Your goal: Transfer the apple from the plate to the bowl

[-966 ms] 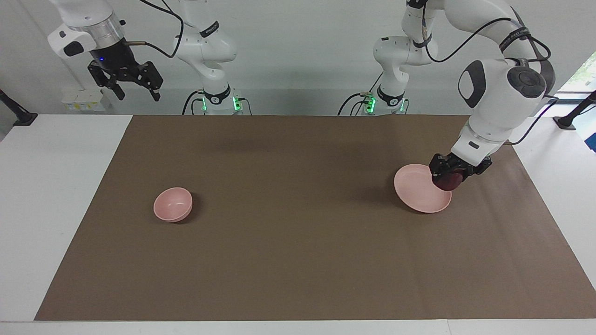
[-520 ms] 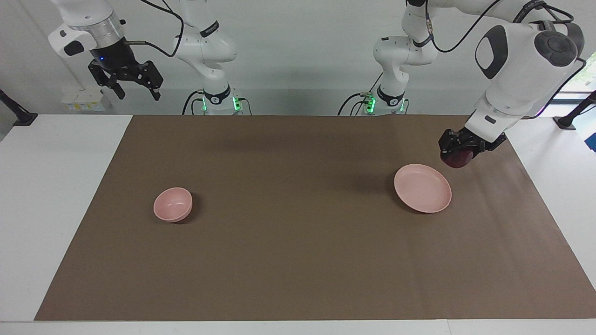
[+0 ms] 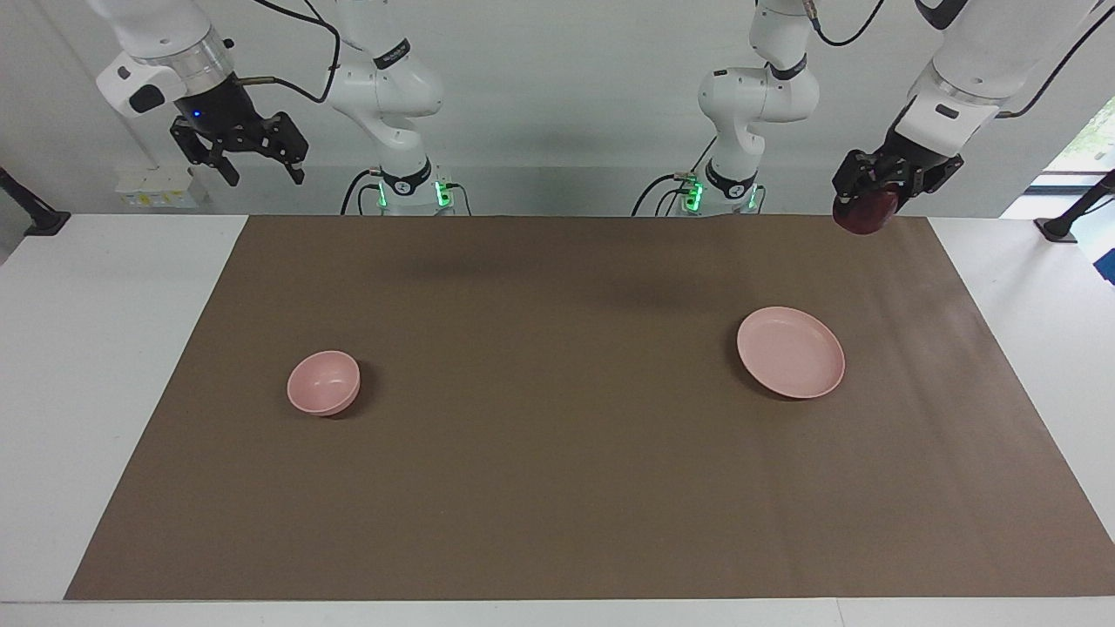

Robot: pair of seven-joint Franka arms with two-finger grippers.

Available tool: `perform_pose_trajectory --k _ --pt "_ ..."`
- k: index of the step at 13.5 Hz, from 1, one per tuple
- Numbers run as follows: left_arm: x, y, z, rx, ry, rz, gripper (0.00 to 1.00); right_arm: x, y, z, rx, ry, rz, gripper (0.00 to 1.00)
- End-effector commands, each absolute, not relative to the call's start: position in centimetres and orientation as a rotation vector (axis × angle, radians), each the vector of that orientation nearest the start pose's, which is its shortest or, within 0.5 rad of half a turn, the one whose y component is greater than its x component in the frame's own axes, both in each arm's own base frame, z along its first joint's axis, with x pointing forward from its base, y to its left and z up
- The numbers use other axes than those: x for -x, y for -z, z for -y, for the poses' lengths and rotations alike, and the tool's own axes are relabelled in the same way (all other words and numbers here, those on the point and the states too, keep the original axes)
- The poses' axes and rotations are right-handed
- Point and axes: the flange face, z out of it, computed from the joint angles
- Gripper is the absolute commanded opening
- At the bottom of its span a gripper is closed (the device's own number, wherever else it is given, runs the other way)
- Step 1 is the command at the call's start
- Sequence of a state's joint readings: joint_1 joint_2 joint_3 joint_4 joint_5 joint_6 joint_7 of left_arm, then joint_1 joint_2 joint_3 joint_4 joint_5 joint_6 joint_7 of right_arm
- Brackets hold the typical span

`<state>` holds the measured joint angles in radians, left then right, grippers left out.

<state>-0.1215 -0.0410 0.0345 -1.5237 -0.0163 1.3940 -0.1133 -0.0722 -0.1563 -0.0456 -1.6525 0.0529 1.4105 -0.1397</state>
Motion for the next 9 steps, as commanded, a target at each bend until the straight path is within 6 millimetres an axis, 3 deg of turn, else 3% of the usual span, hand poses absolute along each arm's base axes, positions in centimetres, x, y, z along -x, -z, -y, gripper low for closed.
perform_pose_trajectory --k 1,4,8,9 --pt "-51.8 -64.9 4.8 3.054 -0.152 0.041 0.00 -47.5 -64.7 6.0 2.972 -0.120 0.145 1.00" --pt "-52.1 -64.9 5.5 3.096 -0.140 0.051 0.00 -47.9 -60.5 5.8 2.830 -0.135 0.384 1.00" --pt "-51.7 -64.7 6.4 3.150 -0.205 0.191 0.00 -48.4 -57.2 4.2 2.626 -0.139 0.383 1.00" --pt "-50.9 -64.1 7.1 3.178 -0.348 0.219 0.00 -48.5 -55.7 4.8 2.571 -0.129 0.368 1.00"
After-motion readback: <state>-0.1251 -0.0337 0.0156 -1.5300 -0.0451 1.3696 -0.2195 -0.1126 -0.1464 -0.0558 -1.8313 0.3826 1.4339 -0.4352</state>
